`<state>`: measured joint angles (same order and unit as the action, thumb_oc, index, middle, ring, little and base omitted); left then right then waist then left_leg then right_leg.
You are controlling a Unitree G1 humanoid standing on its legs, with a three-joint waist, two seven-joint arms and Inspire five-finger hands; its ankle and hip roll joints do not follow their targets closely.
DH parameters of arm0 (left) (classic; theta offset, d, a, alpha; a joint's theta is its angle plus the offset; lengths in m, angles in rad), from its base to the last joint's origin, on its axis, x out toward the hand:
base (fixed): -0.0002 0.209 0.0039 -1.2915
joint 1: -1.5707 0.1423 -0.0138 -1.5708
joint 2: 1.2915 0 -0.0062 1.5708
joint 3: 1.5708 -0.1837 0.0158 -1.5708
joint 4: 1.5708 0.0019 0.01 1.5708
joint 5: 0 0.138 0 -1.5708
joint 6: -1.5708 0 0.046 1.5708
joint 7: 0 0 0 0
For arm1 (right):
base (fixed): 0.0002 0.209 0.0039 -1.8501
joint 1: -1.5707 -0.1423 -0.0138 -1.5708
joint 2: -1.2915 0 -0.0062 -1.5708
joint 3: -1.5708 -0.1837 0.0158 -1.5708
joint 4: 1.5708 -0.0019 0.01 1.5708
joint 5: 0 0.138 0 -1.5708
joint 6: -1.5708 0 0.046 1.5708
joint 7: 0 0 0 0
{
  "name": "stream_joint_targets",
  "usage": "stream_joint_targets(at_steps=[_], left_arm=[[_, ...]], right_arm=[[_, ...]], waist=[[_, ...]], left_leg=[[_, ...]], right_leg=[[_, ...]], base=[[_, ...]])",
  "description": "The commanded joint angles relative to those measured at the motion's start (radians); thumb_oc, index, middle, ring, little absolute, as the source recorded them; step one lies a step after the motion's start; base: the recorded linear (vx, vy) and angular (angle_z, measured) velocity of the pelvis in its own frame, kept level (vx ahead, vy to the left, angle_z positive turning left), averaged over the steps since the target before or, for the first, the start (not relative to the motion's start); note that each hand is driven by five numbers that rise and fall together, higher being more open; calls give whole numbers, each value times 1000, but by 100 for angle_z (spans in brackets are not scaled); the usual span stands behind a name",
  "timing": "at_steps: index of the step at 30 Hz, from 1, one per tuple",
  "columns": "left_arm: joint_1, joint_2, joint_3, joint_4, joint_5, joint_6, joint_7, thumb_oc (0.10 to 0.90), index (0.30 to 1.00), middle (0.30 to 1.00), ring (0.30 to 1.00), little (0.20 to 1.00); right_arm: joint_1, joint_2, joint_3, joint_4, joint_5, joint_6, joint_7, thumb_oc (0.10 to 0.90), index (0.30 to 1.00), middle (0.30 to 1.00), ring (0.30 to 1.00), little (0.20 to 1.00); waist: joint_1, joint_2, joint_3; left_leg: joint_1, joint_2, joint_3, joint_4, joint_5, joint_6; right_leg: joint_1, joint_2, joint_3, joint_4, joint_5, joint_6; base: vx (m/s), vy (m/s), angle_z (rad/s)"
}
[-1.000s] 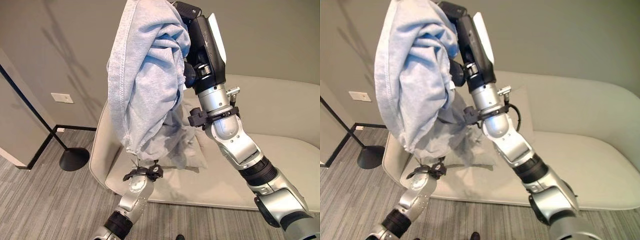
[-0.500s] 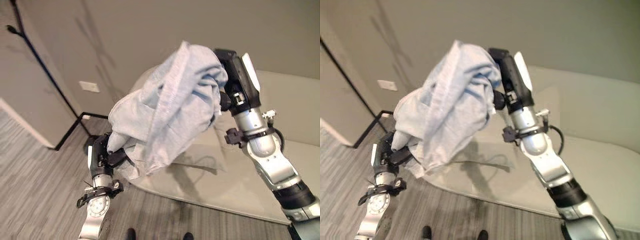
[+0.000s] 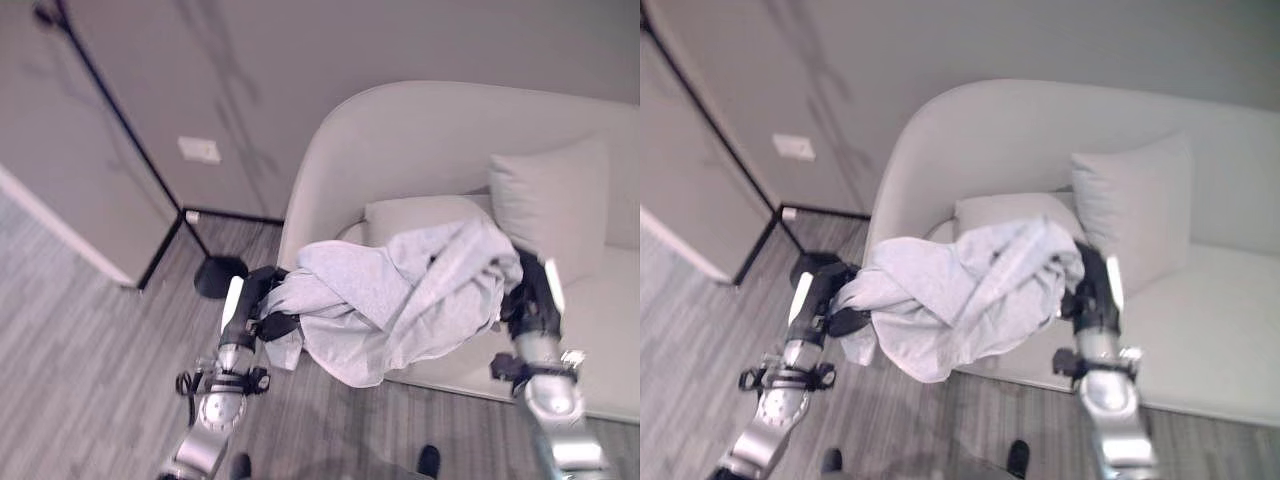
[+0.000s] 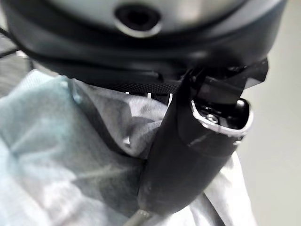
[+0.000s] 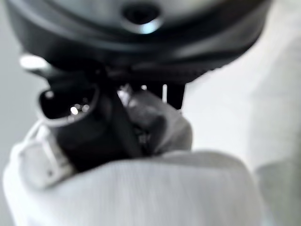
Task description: Hang the clothes on the sofa on the clothes rack.
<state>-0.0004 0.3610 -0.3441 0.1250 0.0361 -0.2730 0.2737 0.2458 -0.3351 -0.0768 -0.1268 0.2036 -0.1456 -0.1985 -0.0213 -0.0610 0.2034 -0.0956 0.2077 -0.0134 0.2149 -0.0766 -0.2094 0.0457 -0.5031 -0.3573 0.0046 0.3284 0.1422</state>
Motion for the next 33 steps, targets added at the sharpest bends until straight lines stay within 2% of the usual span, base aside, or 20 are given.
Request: stream_joint_targets(at_steps=[1, 3, 5, 6, 7, 8, 10, 11, 12, 13, 14, 20, 21, 23, 25, 26, 28, 29, 30, 33], left_arm=[[5, 47, 71, -193, 23, -99, -1, 400, 300, 300, 300, 300], [9, 80, 84, -205, 39, -101, 5, 400, 300, 300, 300, 300], [21, 97, 118, -211, 52, -90, 19, 400, 300, 300, 300, 300], [29, 97, 127, -208, 55, -84, 26, 400, 300, 300, 300, 300], [60, 84, 154, -203, 45, -79, 26, 400, 300, 300, 300, 300], [61, 84, 154, -206, 45, -78, 25, 400, 300, 300, 300, 300], [74, 88, 161, -192, 69, -67, 16, 400, 300, 300, 300, 300], [75, 88, 161, -192, 70, -67, 16, 400, 300, 300, 300, 300], [72, 86, 164, -186, 73, -65, 9, 400, 300, 300, 300, 300], [71, 86, 164, -186, 72, -66, 9, 400, 300, 300, 300, 300], [68, 71, 166, -172, 68, -67, 9, 400, 300, 300, 300, 300], [72, 30, 140, -164, 66, -74, -12, 400, 300, 300, 300, 300], [73, 19, 134, -178, 35, -82, -14, 400, 300, 300, 300, 300], [82, 21, 152, -174, 69, -84, 12, 400, 300, 300, 300, 300], [91, 15, 203, -184, 85, -89, 61, 400, 300, 300, 300, 300], [79, 54, 268, -190, 182, -87, 153, 400, 300, 300, 300, 300], [43, 88, 321, -177, 283, -75, 268, 400, 300, 300, 300, 300], [6, 113, 352, -183, 329, -60, 313, 400, 300, 300, 300, 300], [-8, 125, 386, -194, 380, -55, 340, 400, 300, 300, 300, 300], [-68, 190, 396, -171, 472, -33, 394, 400, 300, 300, 300, 300]], right_arm=[[-213, -120, -65, -92, -50, -88, -27, 400, 300, 300, 300, 300], [-237, -107, -38, -69, -72, -82, -42, 400, 300, 300, 300, 300], [-228, -97, -38, -67, -85, -82, -58, 400, 300, 300, 300, 300], [-221, -90, -43, -68, -80, -88, -56, 400, 300, 300, 300, 300], [-210, -88, -64, -76, -73, -100, -58, 400, 300, 300, 300, 300], [-209, -88, -64, -77, -73, -100, -57, 400, 300, 300, 300, 300], [-199, -85, -68, -70, -63, -111, -56, 400, 300, 300, 300, 300], [-199, -85, -68, -69, -63, -112, -56, 400, 300, 300, 300, 300], [-188, -91, -70, -57, -59, -120, -53, 400, 300, 300, 300, 300], [-189, -91, -70, -57, -58, -120, -53, 400, 300, 300, 300, 300], [-187, -95, -71, -58, -49, -130, -55, 400, 300, 300, 300, 300], [-193, -94, -65, -81, -42, -141, -57, 400, 300, 300, 300, 300], [-203, -109, -54, -105, -35, -146, -43, 400, 300, 300, 300, 300], [-225, -132, -26, -113, -56, -140, -38, 400, 300, 300, 300, 300], [-233, -156, -28, -127, -98, -140, -48, 400, 300, 300, 300, 300], [-258, -188, -39, -133, -167, -142, -81, 400, 300, 300, 300, 300], [-286, -213, -46, -124, -221, -138, -133, 400, 300, 300, 300, 300], [-280, -222, -72, -135, -257, -126, -161, 400, 300, 300, 300, 300], [-248, -213, -102, -158, -318, -113, -169, 400, 300, 300, 300, 300], [-235, -175, -124, -174, -392, -82, -189, 400, 300, 300, 300, 300]], waist=[[34, 3, -123], [60, -6, -103], [54, -25, -92], [54, -36, -87], [63, -39, -87], [63, -40, -89], [62, -54, -73], [64, -54, -74], [46, -72, -65], [47, -73, -66], [39, -87, -58], [23, -91, -71], [27, -72, -58], [41, -49, -56], [53, -56, -68], [78, -38, -85], [90, -13, -89], [81, -7, -90], [81, 12, -118], [76, -15, -155]], left_leg=[[134, 32, 42, -182, -41, 51], [170, -34, 94, -206, -51, 99], [191, -96, 94, -227, -40, 137], [195, -117, 87, -233, -34, 152], [204, -152, 94, -256, -20, 183], [202, -150, 94, -259, -14, 181], [195, -193, 92, -255, 0, 206], [195, -190, 94, -255, -3, 203], [192, -212, 81, -243, -5, 203], [188, -212, 83, -242, -1, 202], [195, -238, 76, -236, -8, 208], [171, -283, 48, -110, -78, 216], [70, -249, 82, 150, -82, 150], [-12, -182, 96, 305, -37, 129], [-18, -100, 108, 180, -59, 162], [1, -28, 2, -83, 72, 132], [-13, 26, -61, -275, 190, 68], [-39, 48, 1, -287, 207, 56], [-18, 61, 27, -273, 219, 52], [-25, -30, 30, -154, 135, 94]], right_leg=[[-13, -87, 8, 24, 35, 120], [-34, -155, -86, 68, 92, 120], [-42, -124, -89, 136, 10, 109], [-49, -77, -64, 161, -42, 93], [-70, 46, -59, 227, -182, 64], [-76, 47, -60, 231, -186, 58], [-124, 230, -63, 305, -322, -2], [-126, 232, -62, 309, -328, -6], [-154, 342, 1, 293, -379, -37], [-155, 343, 1, 289, -374, -40], [-170, 407, 61, 265, -377, -65], [-95, 437, 100, 121, -365, -89], [-24, 443, 112, 59, -368, -109], [26, 464, 136, 18, -377, -122], [47, 438, 152, -4, -386, -103], [58, 436, 196, -8, -410, -86], [96, 424, 220, -8, -450, -71], [128, 401, 214, -2, -471, -61], [152, 375, 218, 12, -477, -37], [152, 277, 244, 78, -464, 5]], base=[[-126, 604, 26], [-126, 618, 12], [-43, 536, -16], [-28, 578, 11], [-35, 421, 37], [-49, 495, 11], [-41, 280, 34], [11, 163, 60], [11, 82, 31], [31, 170, 32], [22, 96, 10], [118, 2, 10], [110, 36, 44], [123, 93, 13], [259, 287, -39], [312, 446, -60], [383, 526, -87], [447, 695, -81], [492, 802, -40], [394, 635, -27]])
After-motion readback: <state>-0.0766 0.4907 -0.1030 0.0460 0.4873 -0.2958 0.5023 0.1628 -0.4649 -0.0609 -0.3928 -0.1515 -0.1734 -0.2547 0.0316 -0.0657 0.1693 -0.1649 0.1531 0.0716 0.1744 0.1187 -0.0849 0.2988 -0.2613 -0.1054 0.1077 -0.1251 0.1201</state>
